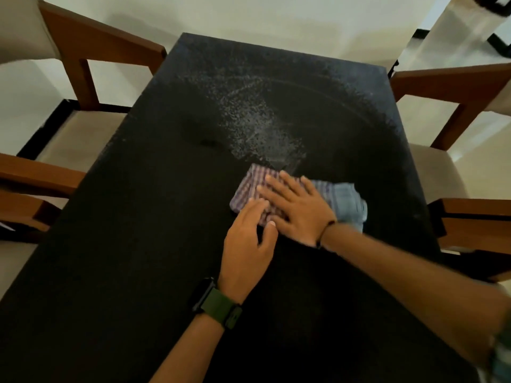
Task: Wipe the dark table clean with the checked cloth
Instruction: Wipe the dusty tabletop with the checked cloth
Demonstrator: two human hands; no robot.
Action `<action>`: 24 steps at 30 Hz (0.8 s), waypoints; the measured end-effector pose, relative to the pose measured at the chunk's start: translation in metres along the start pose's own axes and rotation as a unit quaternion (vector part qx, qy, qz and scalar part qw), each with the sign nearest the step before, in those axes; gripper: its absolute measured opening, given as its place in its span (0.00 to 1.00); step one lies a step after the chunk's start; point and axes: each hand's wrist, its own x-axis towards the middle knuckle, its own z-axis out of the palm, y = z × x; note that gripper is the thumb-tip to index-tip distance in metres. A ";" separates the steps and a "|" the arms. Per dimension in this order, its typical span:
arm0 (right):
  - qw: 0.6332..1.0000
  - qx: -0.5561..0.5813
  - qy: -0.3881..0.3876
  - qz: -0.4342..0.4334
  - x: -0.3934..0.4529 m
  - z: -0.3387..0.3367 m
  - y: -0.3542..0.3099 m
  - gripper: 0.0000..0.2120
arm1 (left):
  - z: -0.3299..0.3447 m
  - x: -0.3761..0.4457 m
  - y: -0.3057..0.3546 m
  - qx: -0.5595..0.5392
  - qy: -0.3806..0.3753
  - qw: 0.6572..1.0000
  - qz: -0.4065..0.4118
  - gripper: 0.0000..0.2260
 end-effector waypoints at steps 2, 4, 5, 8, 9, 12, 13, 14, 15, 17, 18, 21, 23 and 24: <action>1.000 0.001 0.002 0.027 0.046 -0.005 0.029 0.30 | 0.003 0.004 -0.006 0.001 0.005 1.000 -0.013 0.18; 0.997 0.001 0.000 0.072 0.087 -0.009 0.052 0.29 | 0.003 0.006 -0.012 0.006 -0.003 1.000 -0.017 0.18; 0.996 0.000 0.006 0.091 0.104 -0.011 0.061 0.29 | 0.002 0.006 -0.015 0.008 -0.006 1.000 -0.017 0.19; 0.993 0.002 0.005 0.119 0.124 -0.016 0.062 0.30 | -0.008 0.007 -0.020 0.018 -0.003 1.000 -0.019 0.19; 0.993 -0.001 0.002 0.117 0.118 -0.016 0.053 0.30 | -0.013 0.007 -0.022 0.019 -0.001 1.000 -0.024 0.19; 0.999 -0.011 0.011 0.044 0.072 -0.009 0.001 0.33 | -0.027 0.010 -0.024 0.020 0.019 0.999 -0.024 0.18; 1.000 0.009 0.003 -0.003 0.050 -0.008 -0.023 0.33 | -0.031 0.013 -0.023 0.020 0.025 0.999 -0.024 0.18; 0.998 0.036 -0.017 -0.048 0.026 -0.008 -0.047 0.33 | -0.036 0.017 -0.023 0.016 0.028 0.999 -0.028 0.18; 0.993 0.058 -0.046 -0.094 0.005 -0.007 -0.068 0.32 | -0.040 0.020 -0.023 0.009 0.028 0.999 -0.034 0.18; 0.984 0.038 -0.050 -0.166 -0.026 0.002 -0.093 0.31 | -0.048 0.029 -0.025 -0.003 0.029 0.999 -0.035 0.18; 0.983 0.011 -0.029 -0.181 -0.034 0.006 -0.096 0.30 | -0.051 0.032 -0.026 -0.003 0.030 0.999 -0.029 0.18; 0.983 0.026 -0.039 -0.180 -0.009 0.002 -0.081 0.29 | -0.060 0.045 -0.037 -0.005 0.015 1.000 -0.009 0.18; 0.992 0.024 -0.035 -0.119 0.028 -0.004 -0.067 0.29 | -0.066 0.050 -0.046 -0.013 0.013 1.000 -0.014 0.17; 0.997 0.004 -0.003 -0.072 0.051 -0.005 -0.056 0.30 | -0.069 0.051 -0.051 -0.016 0.021 1.000 -0.009 0.17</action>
